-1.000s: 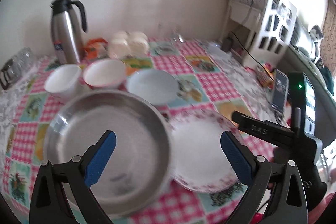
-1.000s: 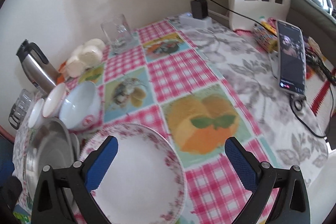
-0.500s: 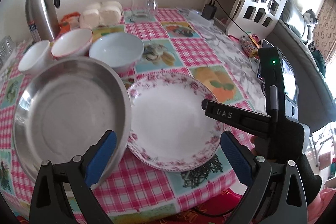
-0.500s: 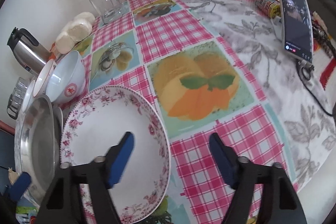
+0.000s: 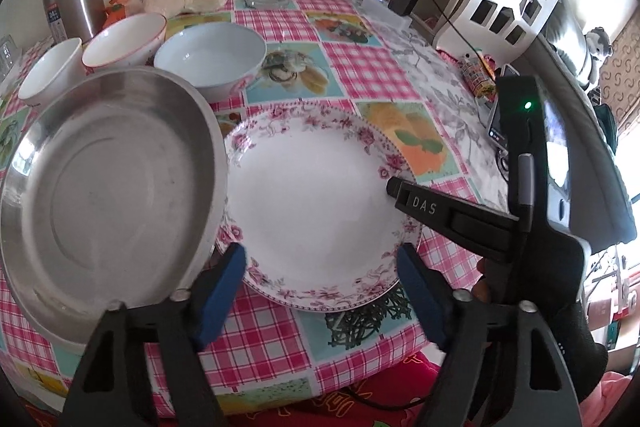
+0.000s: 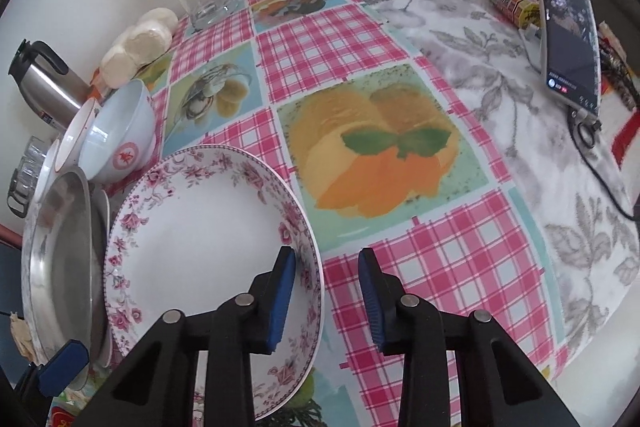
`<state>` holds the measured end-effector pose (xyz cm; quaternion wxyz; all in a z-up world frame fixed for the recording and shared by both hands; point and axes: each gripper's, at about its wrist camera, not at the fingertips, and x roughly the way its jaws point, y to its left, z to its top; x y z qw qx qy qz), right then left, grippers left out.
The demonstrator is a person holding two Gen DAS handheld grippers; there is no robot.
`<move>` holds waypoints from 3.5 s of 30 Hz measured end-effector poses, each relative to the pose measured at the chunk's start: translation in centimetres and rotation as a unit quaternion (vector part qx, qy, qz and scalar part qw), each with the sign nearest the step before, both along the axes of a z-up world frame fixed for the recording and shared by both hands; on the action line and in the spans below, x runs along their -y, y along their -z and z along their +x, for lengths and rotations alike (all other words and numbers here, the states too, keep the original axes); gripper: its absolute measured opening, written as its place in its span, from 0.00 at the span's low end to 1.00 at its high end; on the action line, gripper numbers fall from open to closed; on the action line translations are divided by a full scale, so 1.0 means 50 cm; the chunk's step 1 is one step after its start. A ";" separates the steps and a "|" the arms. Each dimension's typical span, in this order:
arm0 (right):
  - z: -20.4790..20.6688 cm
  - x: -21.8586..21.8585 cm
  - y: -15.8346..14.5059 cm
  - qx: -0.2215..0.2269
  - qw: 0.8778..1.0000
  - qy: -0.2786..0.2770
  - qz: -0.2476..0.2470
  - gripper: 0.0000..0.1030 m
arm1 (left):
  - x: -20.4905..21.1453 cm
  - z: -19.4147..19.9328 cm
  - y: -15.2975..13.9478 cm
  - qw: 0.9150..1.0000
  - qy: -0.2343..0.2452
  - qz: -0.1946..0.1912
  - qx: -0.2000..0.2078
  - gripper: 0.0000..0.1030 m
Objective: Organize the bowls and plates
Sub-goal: 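Close the right gripper on the floral plate rim while the left gripper grips it too, then lift the floral plate with both grippers and carry it over the steel basin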
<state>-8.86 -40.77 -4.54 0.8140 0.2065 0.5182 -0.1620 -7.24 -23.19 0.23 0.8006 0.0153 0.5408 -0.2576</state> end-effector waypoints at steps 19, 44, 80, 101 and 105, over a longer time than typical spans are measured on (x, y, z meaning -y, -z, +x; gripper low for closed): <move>-0.032 0.067 -0.001 0.010 0.998 0.068 0.003 0.35 | 0.019 0.038 0.096 0.994 -0.070 0.030 -0.080 0.55; -0.045 0.117 0.012 0.057 0.994 0.082 0.051 0.23 | 0.053 0.104 0.120 0.993 -0.107 -0.006 -0.057 0.21; -0.087 0.125 -0.047 0.135 0.984 0.101 0.049 0.13 | 0.058 0.114 0.055 0.997 -0.057 -0.057 -0.013 0.21; -0.060 0.005 -0.183 0.235 0.971 0.050 0.016 0.13 | -0.075 0.143 -0.092 0.991 -0.057 -0.091 0.074 0.21; -0.038 -0.040 -0.192 0.232 0.972 0.030 0.013 0.13 | -0.119 0.153 -0.099 0.991 -0.066 -0.092 0.076 0.21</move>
